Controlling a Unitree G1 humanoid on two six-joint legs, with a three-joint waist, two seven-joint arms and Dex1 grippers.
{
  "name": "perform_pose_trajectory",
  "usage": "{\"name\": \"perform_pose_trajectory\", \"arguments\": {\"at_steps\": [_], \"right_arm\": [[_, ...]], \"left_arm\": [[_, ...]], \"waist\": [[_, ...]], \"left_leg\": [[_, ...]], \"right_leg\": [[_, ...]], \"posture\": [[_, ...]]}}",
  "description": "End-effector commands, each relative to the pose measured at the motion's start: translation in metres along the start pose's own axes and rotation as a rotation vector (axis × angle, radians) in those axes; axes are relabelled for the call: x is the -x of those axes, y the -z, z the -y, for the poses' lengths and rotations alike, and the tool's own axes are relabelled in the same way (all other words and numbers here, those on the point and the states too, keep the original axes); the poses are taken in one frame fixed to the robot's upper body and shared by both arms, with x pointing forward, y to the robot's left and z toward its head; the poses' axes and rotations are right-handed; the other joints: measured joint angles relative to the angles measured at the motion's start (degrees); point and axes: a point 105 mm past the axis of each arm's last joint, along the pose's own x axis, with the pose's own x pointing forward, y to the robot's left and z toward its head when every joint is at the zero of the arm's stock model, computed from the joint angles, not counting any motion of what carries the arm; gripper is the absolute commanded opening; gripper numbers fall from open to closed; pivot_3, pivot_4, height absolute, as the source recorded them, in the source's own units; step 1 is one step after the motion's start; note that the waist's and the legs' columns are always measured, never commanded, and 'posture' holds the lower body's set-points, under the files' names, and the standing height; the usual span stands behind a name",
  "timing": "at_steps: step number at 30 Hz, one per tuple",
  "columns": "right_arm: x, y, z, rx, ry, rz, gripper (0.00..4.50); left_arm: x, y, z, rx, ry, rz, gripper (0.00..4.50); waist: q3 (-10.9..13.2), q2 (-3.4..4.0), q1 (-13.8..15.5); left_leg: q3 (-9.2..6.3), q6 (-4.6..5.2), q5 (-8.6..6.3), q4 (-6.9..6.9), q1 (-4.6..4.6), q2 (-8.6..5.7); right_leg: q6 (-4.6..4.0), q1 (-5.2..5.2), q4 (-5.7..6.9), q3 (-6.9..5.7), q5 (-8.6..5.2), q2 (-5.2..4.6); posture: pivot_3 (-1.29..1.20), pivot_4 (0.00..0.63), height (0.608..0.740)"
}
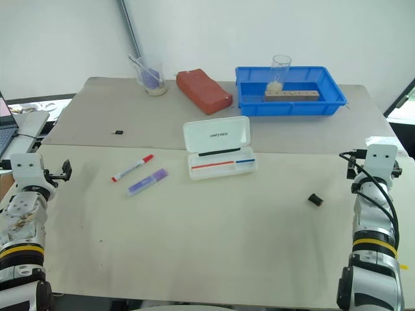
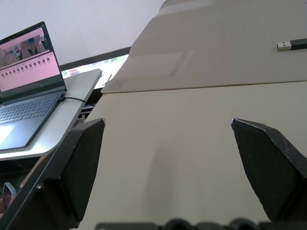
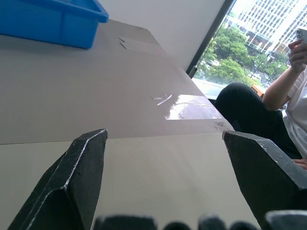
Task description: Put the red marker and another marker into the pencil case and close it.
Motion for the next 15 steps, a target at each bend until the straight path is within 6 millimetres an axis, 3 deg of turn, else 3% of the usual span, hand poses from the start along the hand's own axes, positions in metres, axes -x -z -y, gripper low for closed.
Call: {"name": "perform_pose_trajectory", "arguments": {"at_steps": [1,4,7,11,15], "right_arm": [[-0.004,-0.025,0.002,-0.013,-0.003,0.088,4.27],[-0.005,-0.047,-0.006,0.011,-0.087,0.149,4.27],[0.0,-0.069,-0.021,0.025,-0.229,0.212,4.27],[0.02,-0.095,-0.049,0.027,-0.47,0.279,4.27],[0.061,-0.115,-0.088,0.004,-0.775,0.317,4.27]], "left_arm": [[0.001,-0.027,-0.01,-0.036,0.03,0.075,4.47],[0.008,-0.072,0.01,-0.1,0.261,0.186,4.47],[0.019,-0.103,0.048,-0.222,0.512,0.228,4.47],[0.037,-0.127,0.097,-0.338,0.791,0.256,4.47],[0.064,-0.141,0.157,-0.431,1.086,0.298,4.47]], "waist": [[0.0,0.0,-0.02],[0.06,-0.11,-0.23],[0.1,0.06,-0.03],[0.05,0.43,0.23],[0.07,0.39,0.42]], "left_leg": [[0.0,0.0,0.0,0.0,0.0,0.0],[0.0,0.0,0.0,-0.02,-0.02,0.04],[0.01,-0.01,0.0,-0.03,-0.06,0.03],[0.06,-0.01,-0.01,-0.03,0.02,0.01],[0.01,0.0,0.0,-0.03,-0.1,0.05]], "right_leg": [[0.0,0.0,0.0,0.0,0.0,0.0],[-0.01,-0.05,0.02,-0.01,0.0,0.05],[-0.02,-0.06,0.02,-0.02,0.01,0.03],[0.02,0.2,-0.28,-0.04,0.03,-0.02],[0.01,0.16,-0.31,-0.07,0.03,0.08]], "posture": [[0.0,0.15,0.74],[0.0,0.15,0.74],[0.0,0.15,0.74],[0.0,0.15,0.74],[0.0,0.15,0.74]]}}
